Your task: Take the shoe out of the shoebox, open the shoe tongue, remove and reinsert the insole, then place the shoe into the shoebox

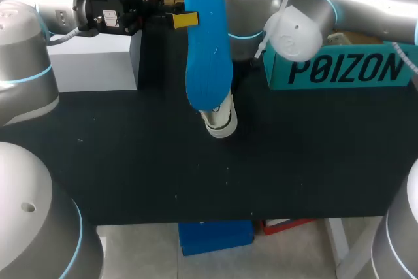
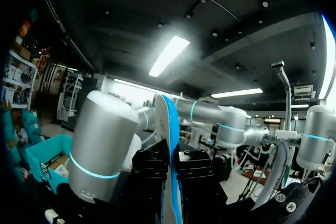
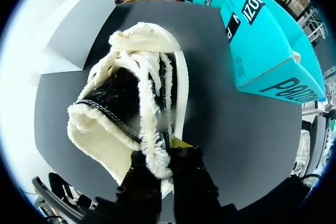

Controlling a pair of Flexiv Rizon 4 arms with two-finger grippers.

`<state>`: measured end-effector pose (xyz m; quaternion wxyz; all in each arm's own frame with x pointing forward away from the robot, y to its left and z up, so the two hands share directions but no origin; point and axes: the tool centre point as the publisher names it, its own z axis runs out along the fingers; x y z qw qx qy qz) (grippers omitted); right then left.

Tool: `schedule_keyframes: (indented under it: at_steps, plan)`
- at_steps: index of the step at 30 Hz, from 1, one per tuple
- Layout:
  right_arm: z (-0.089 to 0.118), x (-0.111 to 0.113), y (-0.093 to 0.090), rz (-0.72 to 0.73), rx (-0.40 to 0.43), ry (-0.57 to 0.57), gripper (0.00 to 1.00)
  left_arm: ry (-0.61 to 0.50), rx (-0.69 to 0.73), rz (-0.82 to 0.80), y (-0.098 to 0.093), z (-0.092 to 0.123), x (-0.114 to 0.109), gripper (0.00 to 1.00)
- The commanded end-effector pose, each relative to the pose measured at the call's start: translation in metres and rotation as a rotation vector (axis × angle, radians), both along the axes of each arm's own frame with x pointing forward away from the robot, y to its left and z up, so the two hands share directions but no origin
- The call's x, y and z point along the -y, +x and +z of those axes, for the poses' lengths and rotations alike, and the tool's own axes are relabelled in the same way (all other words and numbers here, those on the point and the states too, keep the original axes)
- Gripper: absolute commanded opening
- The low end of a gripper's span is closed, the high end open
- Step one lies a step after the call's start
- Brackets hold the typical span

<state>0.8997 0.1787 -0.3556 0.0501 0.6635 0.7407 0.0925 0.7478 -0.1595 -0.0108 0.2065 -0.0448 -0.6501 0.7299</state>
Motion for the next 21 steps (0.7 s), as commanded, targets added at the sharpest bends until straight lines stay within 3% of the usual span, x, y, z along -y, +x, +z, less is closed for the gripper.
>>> schedule_keyframes:
  at_steps: [1,20,21]
  plan:
    - [-0.011,0.002,0.001,-0.027,0.003,0.035,0.0,0.0,0.001,0.005,-0.001,-0.001,0.001,0.0]
    - [-0.038,-0.004,0.003,-0.018,0.005,0.024,0.0,0.0,0.001,0.005,-0.001,-0.001,0.001,0.0]
    - [-0.039,-0.004,0.003,-0.016,0.008,0.018,0.32,0.0,0.001,0.005,-0.001,-0.001,0.001,0.0]
